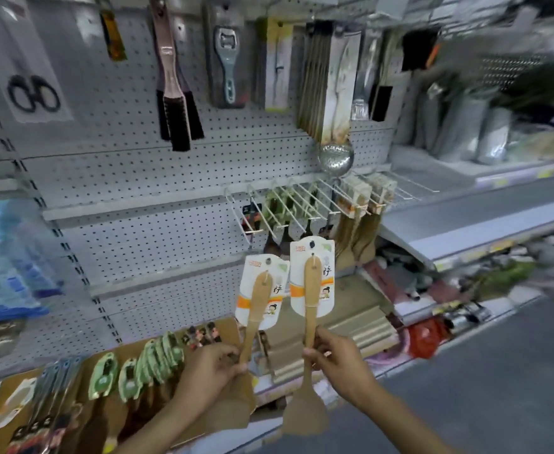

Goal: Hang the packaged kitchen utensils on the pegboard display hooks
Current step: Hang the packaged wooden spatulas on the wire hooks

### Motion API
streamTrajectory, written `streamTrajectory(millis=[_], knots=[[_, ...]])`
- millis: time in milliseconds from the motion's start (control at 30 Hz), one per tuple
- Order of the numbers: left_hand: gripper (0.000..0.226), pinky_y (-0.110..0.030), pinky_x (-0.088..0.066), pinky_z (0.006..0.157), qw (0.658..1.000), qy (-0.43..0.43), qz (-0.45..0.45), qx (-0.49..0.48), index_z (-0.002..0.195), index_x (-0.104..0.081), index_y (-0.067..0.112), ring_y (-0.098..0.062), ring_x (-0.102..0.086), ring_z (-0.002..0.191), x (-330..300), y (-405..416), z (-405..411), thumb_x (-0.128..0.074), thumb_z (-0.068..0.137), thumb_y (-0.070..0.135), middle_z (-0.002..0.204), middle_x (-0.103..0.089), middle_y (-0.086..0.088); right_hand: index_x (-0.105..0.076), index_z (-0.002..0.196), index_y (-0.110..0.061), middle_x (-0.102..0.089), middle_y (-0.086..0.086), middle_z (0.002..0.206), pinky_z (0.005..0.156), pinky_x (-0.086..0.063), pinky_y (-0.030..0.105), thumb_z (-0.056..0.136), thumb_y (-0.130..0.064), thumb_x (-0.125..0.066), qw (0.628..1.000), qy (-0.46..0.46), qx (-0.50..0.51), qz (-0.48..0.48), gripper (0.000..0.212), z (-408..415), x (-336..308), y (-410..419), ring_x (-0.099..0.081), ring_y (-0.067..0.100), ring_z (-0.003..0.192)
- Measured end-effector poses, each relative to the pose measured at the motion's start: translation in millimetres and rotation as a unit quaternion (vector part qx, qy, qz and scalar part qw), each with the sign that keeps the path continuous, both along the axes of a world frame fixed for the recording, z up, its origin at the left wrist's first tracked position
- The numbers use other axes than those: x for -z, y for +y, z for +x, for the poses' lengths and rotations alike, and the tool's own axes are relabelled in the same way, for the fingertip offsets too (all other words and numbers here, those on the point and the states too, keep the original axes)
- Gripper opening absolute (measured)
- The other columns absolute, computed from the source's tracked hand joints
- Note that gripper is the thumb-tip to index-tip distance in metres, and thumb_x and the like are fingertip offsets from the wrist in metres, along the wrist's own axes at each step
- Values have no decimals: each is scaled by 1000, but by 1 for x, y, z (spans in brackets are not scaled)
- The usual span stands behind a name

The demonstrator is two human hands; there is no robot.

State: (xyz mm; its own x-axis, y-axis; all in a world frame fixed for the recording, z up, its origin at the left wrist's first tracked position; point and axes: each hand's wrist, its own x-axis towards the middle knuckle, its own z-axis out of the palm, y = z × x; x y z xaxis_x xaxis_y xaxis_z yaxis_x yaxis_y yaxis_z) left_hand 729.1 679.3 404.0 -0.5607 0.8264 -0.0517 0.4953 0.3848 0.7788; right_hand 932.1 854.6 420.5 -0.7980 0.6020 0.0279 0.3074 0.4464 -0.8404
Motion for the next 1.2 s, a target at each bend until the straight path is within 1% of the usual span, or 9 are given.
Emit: streamTrajectory(millis=[100, 233, 300, 467, 600, 733, 833, 967, 1200], knots=[[34, -23, -50, 70, 1000, 25, -5, 16, 61, -65, 54, -1, -66, 71, 2, 38, 14, -85, 74, 30, 73, -72, 15, -63, 89, -19, -69, -2, 77, 68, -60, 40, 92, -22, -65, 1000, -4, 30, -8, 5, 16, 5, 32, -69, 14, 76], [13, -29, -53, 76, 998, 7, -17, 53, 73, -68, 43, 3, -64, 75, 10, 89, 23, -80, 72, 42, 80, -72, 18, -65, 85, -20, -68, -1, 76, 66, -60, 37, 91, -16, -67, 998, 14, 62, -17, 8, 32, 2, 68, -69, 15, 75], [17, -27, -50, 72, 996, 2, -22, 82, 73, -66, 34, 3, -62, 70, 11, 118, 25, -79, 72, 44, 75, -69, 17, -65, 84, -22, -68, 0, 76, 66, -60, 35, 91, -15, -68, 997, 20, 78, -22, 11, 38, 0, 87, -68, 16, 73], [27, -13, -42, 63, 992, 5, -4, 126, 58, -62, 38, 6, -61, 68, 16, 200, 26, -86, 69, 32, 70, -67, 20, -64, 83, -31, -71, -8, 76, 64, -58, 27, 91, -12, -67, 994, 12, 105, -23, 21, 41, 4, 147, -69, 11, 73], [14, -23, -51, 73, 989, -22, 0, 144, 71, -73, 29, 2, -65, 73, 27, 264, 17, -86, 68, 29, 75, -72, 14, -67, 91, -24, -70, -1, 82, 71, -60, 38, 91, -22, -68, 991, 17, 134, -28, 2, 40, 15, 199, -70, 17, 79], [27, -22, -50, 68, 986, -37, 18, 162, 61, -67, 43, 1, -66, 70, 32, 315, 16, -86, 69, 25, 72, -71, 14, -68, 95, -23, -69, 2, 87, 72, -59, 45, 92, -15, -66, 989, 20, 141, -23, 9, 38, 22, 245, -70, 21, 82], [26, -21, -52, 69, 983, -35, 19, 181, 61, -67, 41, 1, -68, 72, 37, 346, 13, -87, 68, 25, 74, -71, 16, -68, 97, -28, -72, 3, 85, 72, -59, 44, 92, -17, -67, 987, 26, 154, -25, 12, 35, 27, 274, -70, 18, 79], [17, -23, -52, 70, 984, -25, 6, 177, 70, -72, 26, 3, -67, 73, 40, 379, 14, -87, 66, 32, 73, -72, 16, -69, 99, -30, -74, 1, 87, 73, -59, 45, 91, -23, -68, 988, 12, 152, -31, 11, 34, 37, 315, -70, 19, 81], [16, -14, -47, 67, 989, 37, -22, 141, 73, -71, 27, 7, -64, 77, 49, 434, 25, -84, 68, 35, 76, -71, 18, -68, 92, -33, -71, 3, 92, 74, -60, 36, 89, -26, -70, 990, 16, 128, -57, 7, 38, 52, 391, -69, 19, 86]])
